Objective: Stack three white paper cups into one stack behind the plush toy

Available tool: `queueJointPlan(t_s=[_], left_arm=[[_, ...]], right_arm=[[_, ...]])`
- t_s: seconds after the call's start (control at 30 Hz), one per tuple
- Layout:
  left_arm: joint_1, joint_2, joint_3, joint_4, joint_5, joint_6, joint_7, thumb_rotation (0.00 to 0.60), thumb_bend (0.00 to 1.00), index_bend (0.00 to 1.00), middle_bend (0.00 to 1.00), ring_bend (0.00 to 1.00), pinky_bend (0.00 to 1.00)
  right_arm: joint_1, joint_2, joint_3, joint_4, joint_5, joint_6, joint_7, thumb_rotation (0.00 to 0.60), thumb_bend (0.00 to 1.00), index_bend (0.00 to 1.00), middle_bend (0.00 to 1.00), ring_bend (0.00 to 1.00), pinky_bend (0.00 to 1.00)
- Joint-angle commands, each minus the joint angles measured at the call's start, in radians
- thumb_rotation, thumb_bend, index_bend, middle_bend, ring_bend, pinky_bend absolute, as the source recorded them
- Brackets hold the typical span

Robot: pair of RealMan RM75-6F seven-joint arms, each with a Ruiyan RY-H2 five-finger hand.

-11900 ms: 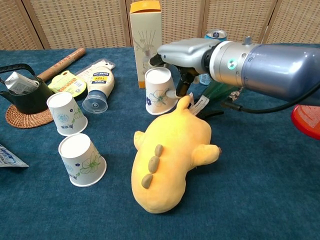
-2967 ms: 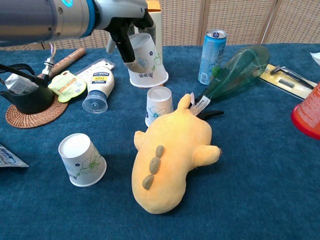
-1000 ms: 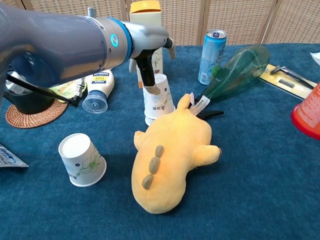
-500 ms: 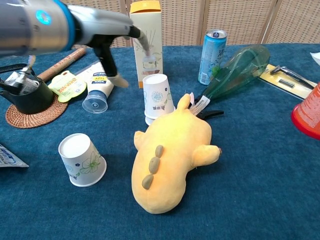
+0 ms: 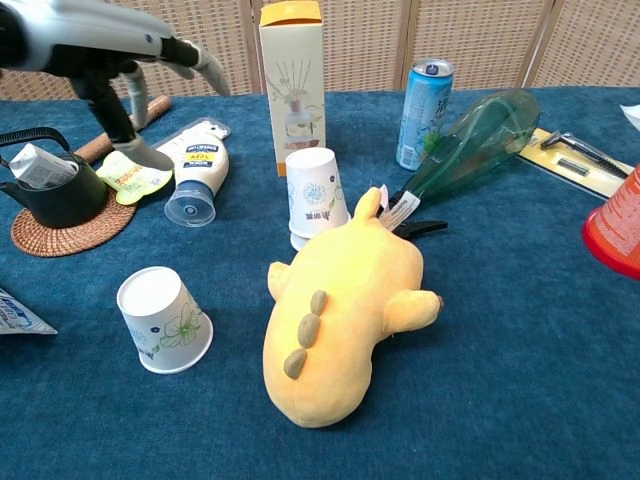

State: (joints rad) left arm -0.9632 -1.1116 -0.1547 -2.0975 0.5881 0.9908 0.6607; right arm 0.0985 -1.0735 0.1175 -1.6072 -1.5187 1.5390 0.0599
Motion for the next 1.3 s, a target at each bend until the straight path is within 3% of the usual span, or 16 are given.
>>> queueJointPlan(t_s=[0.03, 0.27, 0.67, 0.87, 1.3], left_arm=[[0.035, 0.085, 0.04, -0.04, 0.086, -0.075, -0.055, 0.6, 0.29, 0.15, 0.0, 0.0, 0.38], [0.057, 0.18, 0.115, -0.101, 0.232, -0.166, -0.072, 0.6, 0.29, 0.16, 0.0, 0.0, 0.37], [0.081, 0.206, 0.235, -0.121, 0.355, -0.22, -0.047, 0.6, 0.29, 0.14, 0.0, 0.0, 0.34], [0.099, 0.161, 0.27, -0.095, 0.374, -0.196, -0.029, 0.6, 0.29, 0.12, 0.0, 0.0, 0.24], [0.092, 0.011, 0.279, -0.032, 0.334, -0.158, -0.008, 0.6, 0.29, 0.11, 0.0, 0.0, 0.24]], right_arm=[[0.0, -0.002, -0.001, -0.001, -0.003, 0.0, -0.005, 0.6, 0.33, 0.11, 0.0, 0.0, 0.36], [0.001, -0.006, -0.003, -0.002, -0.002, -0.001, -0.016, 0.6, 0.33, 0.11, 0.0, 0.0, 0.36], [0.002, -0.007, -0.001, -0.003, -0.002, 0.001, -0.012, 0.6, 0.33, 0.11, 0.0, 0.0, 0.37], [0.002, -0.006, -0.002, -0.004, -0.005, 0.002, -0.012, 0.6, 0.33, 0.11, 0.0, 0.0, 0.37], [0.001, -0.003, 0.0, -0.005, -0.001, 0.005, -0.004, 0.6, 0.33, 0.11, 0.0, 0.0, 0.37]])
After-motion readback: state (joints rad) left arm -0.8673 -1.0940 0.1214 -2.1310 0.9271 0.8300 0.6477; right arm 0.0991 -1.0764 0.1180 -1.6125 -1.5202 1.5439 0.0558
